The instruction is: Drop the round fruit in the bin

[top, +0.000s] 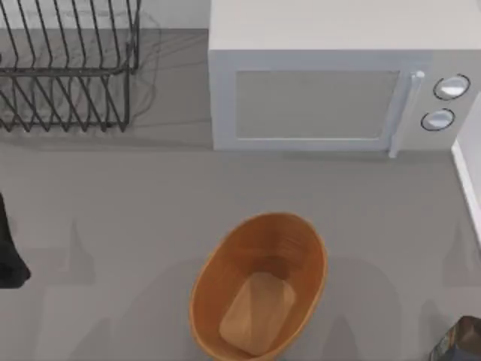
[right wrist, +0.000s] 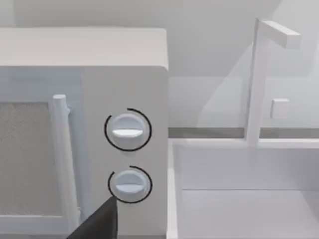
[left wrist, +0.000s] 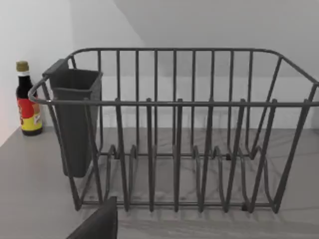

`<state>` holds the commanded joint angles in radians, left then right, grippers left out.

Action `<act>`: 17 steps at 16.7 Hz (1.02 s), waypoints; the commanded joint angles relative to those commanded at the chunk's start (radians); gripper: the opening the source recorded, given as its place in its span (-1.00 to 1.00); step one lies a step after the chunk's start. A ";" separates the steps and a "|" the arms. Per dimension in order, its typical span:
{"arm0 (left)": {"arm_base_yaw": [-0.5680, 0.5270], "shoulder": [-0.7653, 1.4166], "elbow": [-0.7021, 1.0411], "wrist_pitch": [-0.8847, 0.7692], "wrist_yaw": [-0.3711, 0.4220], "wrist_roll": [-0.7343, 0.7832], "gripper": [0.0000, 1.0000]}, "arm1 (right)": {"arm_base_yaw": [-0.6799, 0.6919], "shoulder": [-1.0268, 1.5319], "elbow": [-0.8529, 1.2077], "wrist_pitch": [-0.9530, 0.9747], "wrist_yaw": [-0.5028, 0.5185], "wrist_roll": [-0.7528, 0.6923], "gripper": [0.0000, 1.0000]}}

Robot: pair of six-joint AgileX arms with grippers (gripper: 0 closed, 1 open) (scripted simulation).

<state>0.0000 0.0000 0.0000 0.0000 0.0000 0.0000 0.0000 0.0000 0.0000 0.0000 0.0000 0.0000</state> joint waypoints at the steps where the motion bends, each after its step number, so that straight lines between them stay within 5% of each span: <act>1: 0.000 0.000 0.000 0.000 0.000 0.000 1.00 | 0.000 0.000 0.000 0.000 0.000 0.000 1.00; 8: 0.037 0.220 0.194 -0.135 0.008 0.070 1.00 | 0.000 0.000 0.000 0.000 0.000 0.000 1.00; 17: 0.144 1.117 0.768 -0.581 0.038 0.291 1.00 | 0.000 0.000 0.000 0.000 0.000 0.000 1.00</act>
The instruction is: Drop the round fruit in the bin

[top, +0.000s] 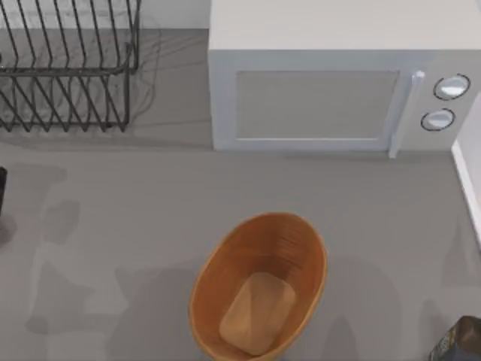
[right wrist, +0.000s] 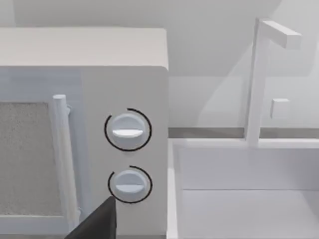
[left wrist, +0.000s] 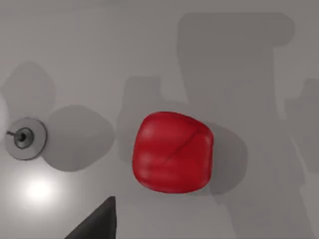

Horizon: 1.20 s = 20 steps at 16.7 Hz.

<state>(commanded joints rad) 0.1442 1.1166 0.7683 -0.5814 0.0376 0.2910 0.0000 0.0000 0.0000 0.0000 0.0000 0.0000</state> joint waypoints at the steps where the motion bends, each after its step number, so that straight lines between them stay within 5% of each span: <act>1: 0.012 0.094 0.064 -0.051 0.003 0.025 1.00 | 0.000 0.000 0.000 0.000 0.000 0.000 1.00; 10: 0.093 0.688 0.499 -0.361 0.020 0.187 1.00 | 0.000 0.000 0.000 0.000 0.000 0.000 1.00; 20: 0.098 0.739 0.533 -0.381 0.020 0.202 1.00 | 0.000 0.000 0.000 0.000 0.000 0.000 1.00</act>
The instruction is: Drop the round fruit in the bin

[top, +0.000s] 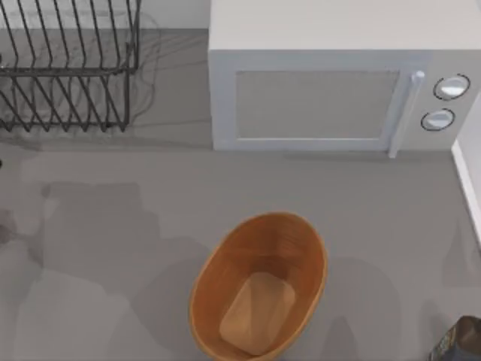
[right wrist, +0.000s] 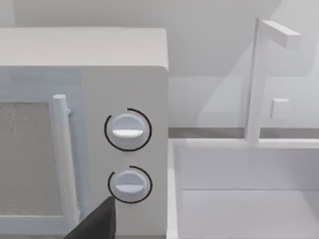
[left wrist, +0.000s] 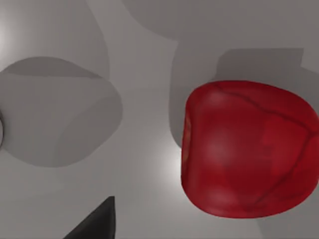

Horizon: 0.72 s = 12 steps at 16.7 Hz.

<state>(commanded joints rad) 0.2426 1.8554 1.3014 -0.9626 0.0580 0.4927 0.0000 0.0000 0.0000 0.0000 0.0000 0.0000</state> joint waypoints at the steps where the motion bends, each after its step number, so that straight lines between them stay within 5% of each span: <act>1: -0.001 0.002 -0.010 0.005 0.000 0.001 1.00 | 0.000 0.000 0.000 0.000 0.000 0.000 1.00; 12: -0.008 0.126 -0.122 0.251 0.002 -0.009 1.00 | 0.000 0.000 0.000 0.000 0.000 0.000 1.00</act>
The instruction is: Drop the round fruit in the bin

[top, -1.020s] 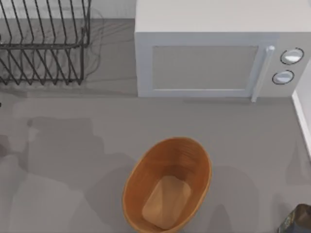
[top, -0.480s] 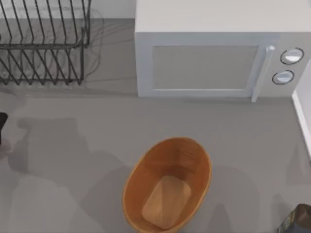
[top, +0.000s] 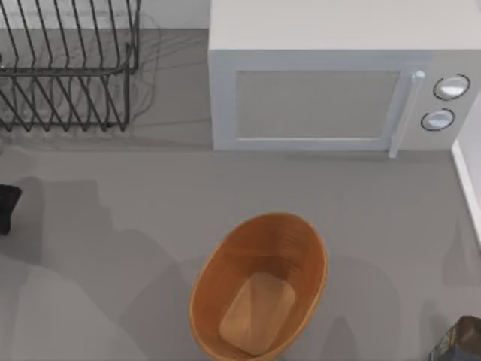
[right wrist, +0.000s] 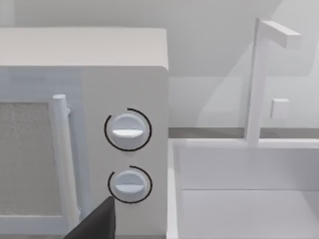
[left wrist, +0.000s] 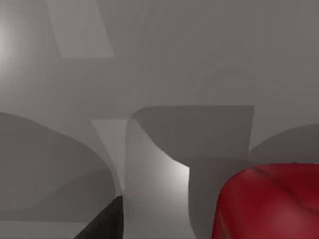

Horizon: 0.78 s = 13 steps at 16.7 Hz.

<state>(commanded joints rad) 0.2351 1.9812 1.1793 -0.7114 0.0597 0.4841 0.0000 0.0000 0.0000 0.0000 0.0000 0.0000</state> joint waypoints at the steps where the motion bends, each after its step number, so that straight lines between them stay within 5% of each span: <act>1: 0.000 0.000 0.000 0.000 0.000 0.000 1.00 | 0.000 0.000 0.000 0.000 0.000 0.000 1.00; 13: 0.000 0.000 0.000 0.000 0.000 0.000 -0.81 | 0.000 0.000 0.000 0.000 0.000 0.000 1.00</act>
<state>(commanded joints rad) 0.2351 1.9812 1.1793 -0.7114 0.0597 0.4841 0.0000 0.0000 0.0000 0.0000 0.0000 0.0000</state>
